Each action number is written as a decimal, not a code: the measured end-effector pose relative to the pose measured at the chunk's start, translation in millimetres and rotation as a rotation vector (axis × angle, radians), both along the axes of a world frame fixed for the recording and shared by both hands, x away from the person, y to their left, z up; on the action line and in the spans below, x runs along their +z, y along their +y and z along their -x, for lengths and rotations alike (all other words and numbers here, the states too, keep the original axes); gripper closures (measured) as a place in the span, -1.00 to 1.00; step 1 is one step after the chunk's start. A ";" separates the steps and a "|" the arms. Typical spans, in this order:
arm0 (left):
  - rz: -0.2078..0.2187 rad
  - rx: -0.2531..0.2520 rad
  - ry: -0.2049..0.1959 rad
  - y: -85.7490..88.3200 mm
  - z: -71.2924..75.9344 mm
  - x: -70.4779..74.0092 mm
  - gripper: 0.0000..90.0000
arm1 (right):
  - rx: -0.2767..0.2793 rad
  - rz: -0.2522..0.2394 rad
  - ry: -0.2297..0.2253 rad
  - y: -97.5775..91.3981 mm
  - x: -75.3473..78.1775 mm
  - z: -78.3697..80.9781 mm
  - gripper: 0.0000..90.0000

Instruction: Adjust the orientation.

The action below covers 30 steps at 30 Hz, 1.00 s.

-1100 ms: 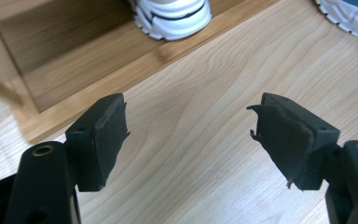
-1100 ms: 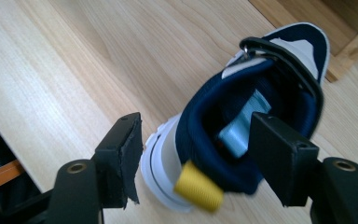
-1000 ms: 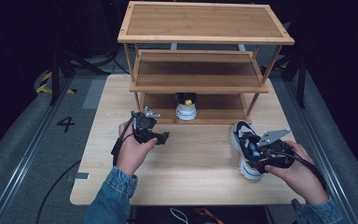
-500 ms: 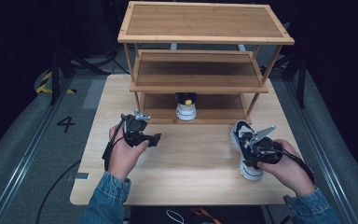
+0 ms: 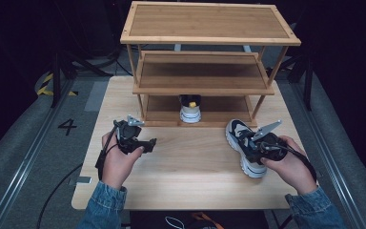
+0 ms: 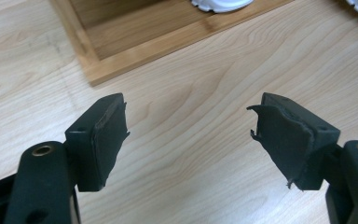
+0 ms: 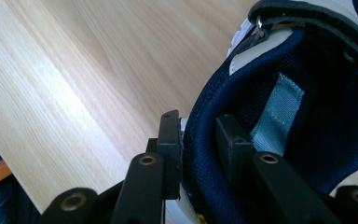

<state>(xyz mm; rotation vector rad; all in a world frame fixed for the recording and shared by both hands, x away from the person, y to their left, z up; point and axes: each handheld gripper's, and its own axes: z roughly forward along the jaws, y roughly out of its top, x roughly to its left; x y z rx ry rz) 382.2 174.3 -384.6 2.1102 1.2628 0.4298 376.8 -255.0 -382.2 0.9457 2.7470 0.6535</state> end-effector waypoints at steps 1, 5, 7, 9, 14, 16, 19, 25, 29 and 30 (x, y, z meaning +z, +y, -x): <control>0.004 0.001 -0.003 3.0 1.3 0.7 -0.44 | 0.001 -0.006 -0.007 1.8 1.6 -1.2 0.65; 0.004 0.015 -0.010 9.9 4.2 3.1 -0.45 | 0.007 -0.018 -0.027 6.3 7.7 -5.9 0.64; 0.007 0.032 -0.009 13.4 6.3 4.5 -0.45 | 0.006 -0.019 -0.047 10.2 12.6 -10.3 0.64; 0.014 0.035 -0.009 16.1 6.9 5.5 -0.45 | 0.006 -0.019 -0.063 14.2 16.3 -16.8 0.64; 0.018 0.038 -0.012 19.8 7.1 6.0 -0.45 | 0.003 0.000 -0.089 25.6 24.7 -34.9 0.64; 0.017 0.033 -0.012 21.3 7.0 6.5 -0.45 | 0.002 -0.004 -0.099 30.4 27.0 -44.5 0.64; 0.022 0.033 -0.014 24.3 7.9 7.9 -0.45 | 0.004 -0.022 -0.091 36.8 27.1 -60.3 0.64; 0.024 0.025 0.002 30.9 11.1 9.9 -0.48 | -0.013 0.014 -0.085 58.2 21.6 -89.1 0.64; 0.016 0.018 0.021 37.5 14.3 8.9 -0.49 | -0.006 0.028 -0.089 70.3 15.9 -104.5 0.63; 0.016 0.020 0.026 38.9 15.0 8.6 -0.49 | -0.012 0.032 -0.088 73.0 14.0 -107.5 0.63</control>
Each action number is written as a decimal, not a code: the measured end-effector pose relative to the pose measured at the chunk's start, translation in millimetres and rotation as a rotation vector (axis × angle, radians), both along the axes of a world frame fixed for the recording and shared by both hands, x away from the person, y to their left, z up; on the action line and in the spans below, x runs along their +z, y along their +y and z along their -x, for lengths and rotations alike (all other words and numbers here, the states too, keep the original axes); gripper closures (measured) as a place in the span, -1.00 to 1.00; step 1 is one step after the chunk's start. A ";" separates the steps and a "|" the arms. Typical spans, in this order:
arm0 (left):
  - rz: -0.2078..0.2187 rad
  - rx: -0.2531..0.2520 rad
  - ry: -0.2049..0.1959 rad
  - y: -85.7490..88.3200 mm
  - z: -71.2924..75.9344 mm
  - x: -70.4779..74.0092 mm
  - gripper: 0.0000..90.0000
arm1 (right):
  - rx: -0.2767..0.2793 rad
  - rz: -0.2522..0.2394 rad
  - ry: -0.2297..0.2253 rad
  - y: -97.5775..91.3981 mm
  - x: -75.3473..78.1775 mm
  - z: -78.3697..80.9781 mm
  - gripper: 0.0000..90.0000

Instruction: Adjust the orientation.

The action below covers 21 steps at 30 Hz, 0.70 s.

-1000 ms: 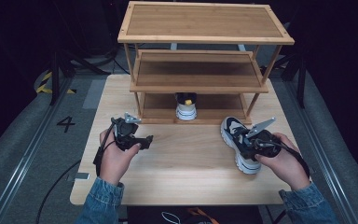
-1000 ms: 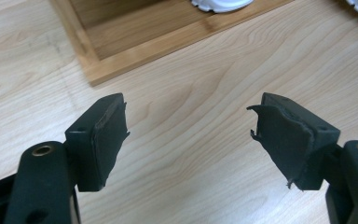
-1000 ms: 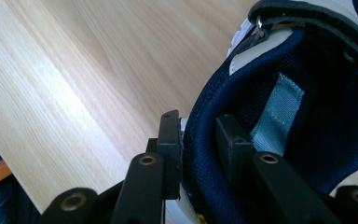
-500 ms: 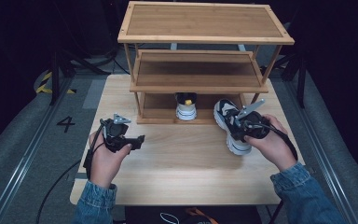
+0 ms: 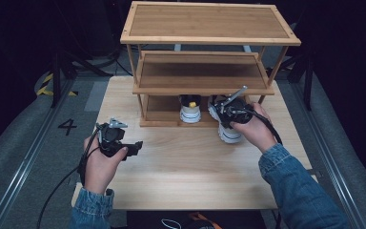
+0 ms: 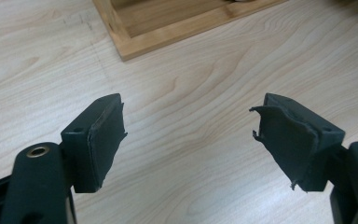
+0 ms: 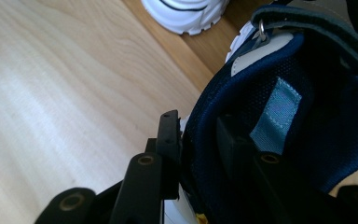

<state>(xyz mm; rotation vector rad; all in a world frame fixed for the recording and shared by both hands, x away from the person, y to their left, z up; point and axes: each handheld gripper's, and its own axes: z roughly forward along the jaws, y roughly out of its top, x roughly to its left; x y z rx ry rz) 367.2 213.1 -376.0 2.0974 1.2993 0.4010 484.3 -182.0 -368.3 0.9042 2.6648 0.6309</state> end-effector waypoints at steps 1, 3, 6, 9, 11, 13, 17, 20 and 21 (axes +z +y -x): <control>-0.009 0.001 0.004 1.3 0.7 0.1 -0.50 | -0.001 0.000 0.003 2.6 -2.0 -3.0 0.63; -0.011 0.002 0.003 3.4 1.9 -0.3 -0.51 | -0.006 0.006 0.011 8.5 -6.5 -8.7 0.63; -0.005 0.006 0.007 5.5 4.3 -0.4 -0.51 | -0.002 0.012 0.014 15.4 -11.5 -14.3 0.63; -0.009 0.011 0.009 7.6 4.7 0.1 -0.51 | 0.000 0.013 0.031 21.0 -16.1 -20.1 0.62; -0.009 0.013 0.009 8.6 4.4 0.5 -0.51 | -0.001 0.011 0.032 22.3 -16.8 -20.9 0.61; -0.013 0.015 0.007 8.8 3.7 0.8 -0.51 | 0.007 0.004 0.030 25.4 -17.8 -22.5 0.60; -0.007 0.007 0.005 5.3 2.0 1.5 -0.51 | -0.010 0.006 0.018 28.2 -18.5 -25.6 0.58; -0.007 -0.008 0.004 2.3 -0.1 2.8 -0.51 | -0.002 0.011 -0.016 28.6 -18.9 -26.0 0.51; -0.002 -0.010 0.001 0.9 -1.1 3.0 -0.51 | -0.003 0.011 -0.027 28.8 -18.9 -25.6 0.48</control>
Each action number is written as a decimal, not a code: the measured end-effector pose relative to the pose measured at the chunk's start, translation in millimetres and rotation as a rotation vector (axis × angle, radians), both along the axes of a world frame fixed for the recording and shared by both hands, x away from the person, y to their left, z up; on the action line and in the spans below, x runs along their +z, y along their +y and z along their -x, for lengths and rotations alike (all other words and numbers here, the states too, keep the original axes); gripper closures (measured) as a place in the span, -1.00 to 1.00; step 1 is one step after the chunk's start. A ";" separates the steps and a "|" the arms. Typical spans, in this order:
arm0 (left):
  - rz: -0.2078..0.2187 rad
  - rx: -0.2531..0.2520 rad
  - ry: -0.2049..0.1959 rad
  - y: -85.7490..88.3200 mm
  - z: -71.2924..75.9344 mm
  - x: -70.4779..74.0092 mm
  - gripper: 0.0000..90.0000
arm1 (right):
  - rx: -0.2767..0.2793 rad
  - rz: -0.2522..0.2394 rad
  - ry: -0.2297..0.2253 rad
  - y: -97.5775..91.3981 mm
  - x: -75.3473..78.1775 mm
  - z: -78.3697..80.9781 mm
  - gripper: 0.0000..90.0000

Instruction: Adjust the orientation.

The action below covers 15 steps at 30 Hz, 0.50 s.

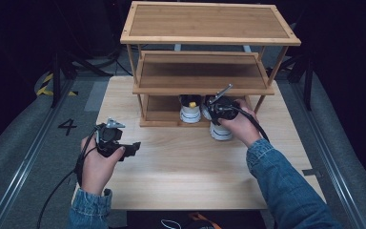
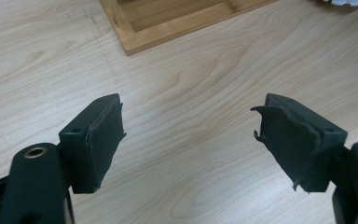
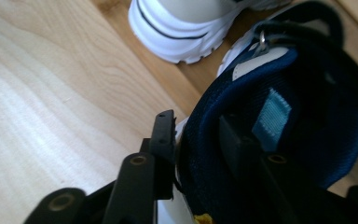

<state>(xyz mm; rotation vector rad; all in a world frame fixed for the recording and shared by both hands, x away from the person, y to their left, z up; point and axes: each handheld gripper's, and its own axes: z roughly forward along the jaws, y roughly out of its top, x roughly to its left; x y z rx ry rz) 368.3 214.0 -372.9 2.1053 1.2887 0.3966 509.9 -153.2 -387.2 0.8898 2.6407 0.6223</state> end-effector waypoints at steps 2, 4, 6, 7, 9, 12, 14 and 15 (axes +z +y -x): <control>-0.003 -0.010 -0.001 -3.0 -2.8 0.9 -0.51 | -0.010 0.002 -0.040 -0.1 0.7 1.6 0.30; 0.000 -0.020 0.000 -5.8 -5.2 0.8 -0.51 | -0.017 -0.021 -0.100 -2.2 4.3 3.9 0.20; -0.008 -0.029 0.001 -9.2 -7.6 1.1 -0.51 | -0.015 -0.039 -0.146 -4.5 11.5 9.9 0.20; -0.011 -0.036 0.004 -10.7 -8.6 1.2 -0.51 | -0.014 -0.055 -0.160 -6.0 15.0 13.2 0.19; -0.013 -0.044 0.006 -12.4 -10.0 1.3 -0.51 | -0.010 -0.073 -0.174 -8.3 18.2 16.2 0.18; -0.019 -0.055 0.019 -15.8 -13.3 1.2 -0.51 | -0.017 -0.110 -0.198 -15.9 30.2 29.9 0.16; -0.031 -0.058 0.022 -18.9 -15.7 1.7 -0.51 | -0.021 -0.127 -0.210 -20.6 35.7 38.1 0.14; -0.036 -0.064 0.020 -21.5 -17.4 2.5 -0.51 | -0.030 -0.151 -0.219 -25.3 39.5 45.9 0.13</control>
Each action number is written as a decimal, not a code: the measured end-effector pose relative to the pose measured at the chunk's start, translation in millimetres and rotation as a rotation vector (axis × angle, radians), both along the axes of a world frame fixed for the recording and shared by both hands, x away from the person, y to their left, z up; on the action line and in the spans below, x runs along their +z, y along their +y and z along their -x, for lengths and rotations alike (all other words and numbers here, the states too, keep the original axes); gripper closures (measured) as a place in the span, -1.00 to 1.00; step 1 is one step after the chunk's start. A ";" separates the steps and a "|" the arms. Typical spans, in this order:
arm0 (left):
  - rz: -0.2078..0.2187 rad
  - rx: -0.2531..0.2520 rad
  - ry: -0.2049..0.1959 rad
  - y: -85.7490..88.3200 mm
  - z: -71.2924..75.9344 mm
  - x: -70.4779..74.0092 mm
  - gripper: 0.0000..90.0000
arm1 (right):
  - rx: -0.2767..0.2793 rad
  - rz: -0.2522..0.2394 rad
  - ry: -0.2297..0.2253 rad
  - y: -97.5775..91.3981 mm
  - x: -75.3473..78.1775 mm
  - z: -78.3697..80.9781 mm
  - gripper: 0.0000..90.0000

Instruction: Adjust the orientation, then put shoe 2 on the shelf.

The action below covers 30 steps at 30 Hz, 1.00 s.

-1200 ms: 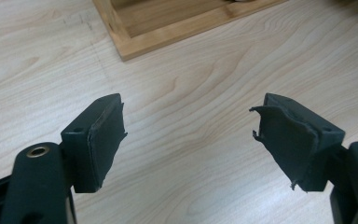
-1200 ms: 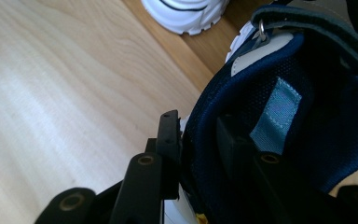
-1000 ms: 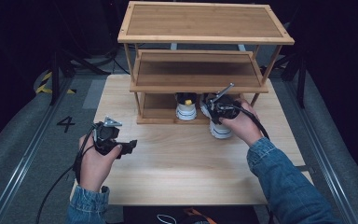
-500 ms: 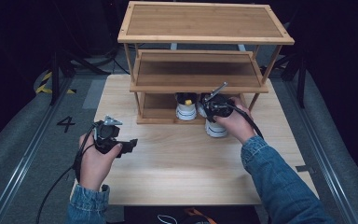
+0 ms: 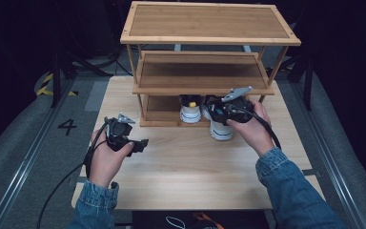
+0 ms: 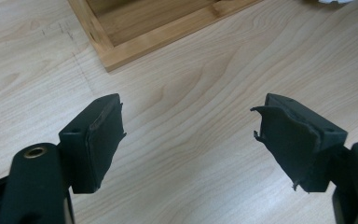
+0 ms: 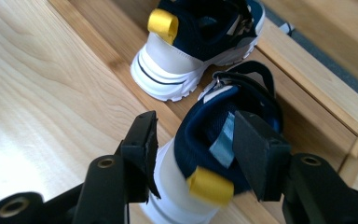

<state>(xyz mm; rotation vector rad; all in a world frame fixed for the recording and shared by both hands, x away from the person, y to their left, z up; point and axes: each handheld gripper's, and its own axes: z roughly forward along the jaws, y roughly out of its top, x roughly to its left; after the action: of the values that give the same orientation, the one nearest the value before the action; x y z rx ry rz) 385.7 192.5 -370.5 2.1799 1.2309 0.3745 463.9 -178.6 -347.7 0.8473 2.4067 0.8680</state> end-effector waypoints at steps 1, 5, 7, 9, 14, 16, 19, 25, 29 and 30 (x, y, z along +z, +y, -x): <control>0.000 0.000 0.000 0.0 0.0 0.0 -0.51 | 0.000 0.000 0.000 0.0 0.0 0.0 0.13; -0.001 -0.021 0.000 -8.1 -4.8 0.9 -0.50 | -0.033 -0.017 0.007 -16.0 2.4 19.9 0.30; 0.002 -0.020 0.002 -10.3 -5.9 0.7 -0.50 | -0.045 -0.013 0.015 -18.6 1.1 23.4 0.33; 0.001 -0.033 0.004 -13.4 -8.4 0.2 -0.50 | -0.062 -0.015 0.026 -23.3 -3.2 29.7 0.35; 0.006 -0.040 0.008 -17.7 -10.5 -0.5 -0.50 | -0.104 -0.030 0.037 -29.1 -19.0 37.2 0.25; -0.001 -0.046 0.006 -17.5 -11.6 0.1 -0.50 | -0.132 -0.043 0.052 -32.5 -30.8 37.7 0.23; -0.002 -0.048 0.008 -17.4 -11.3 -0.6 -0.50 | -0.144 -0.033 0.054 -33.5 -37.7 37.1 0.23; 0.004 -0.030 0.003 -12.5 -8.0 0.1 -0.50 | -0.165 -0.051 0.065 -29.0 -56.3 30.6 0.20; 0.001 -0.027 0.005 -9.6 -6.5 -0.5 -0.50 | -0.179 -0.059 0.063 -27.2 -62.0 26.5 0.22; -0.003 -0.023 0.002 -8.4 -5.9 -0.8 -0.50 | -0.183 -0.063 0.062 -26.4 -63.5 25.4 0.22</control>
<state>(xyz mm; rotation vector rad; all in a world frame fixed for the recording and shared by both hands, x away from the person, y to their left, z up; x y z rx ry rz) 391.5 184.2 -371.3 2.1950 1.2062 0.3652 438.6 -204.9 -411.2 1.1138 2.3200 0.8609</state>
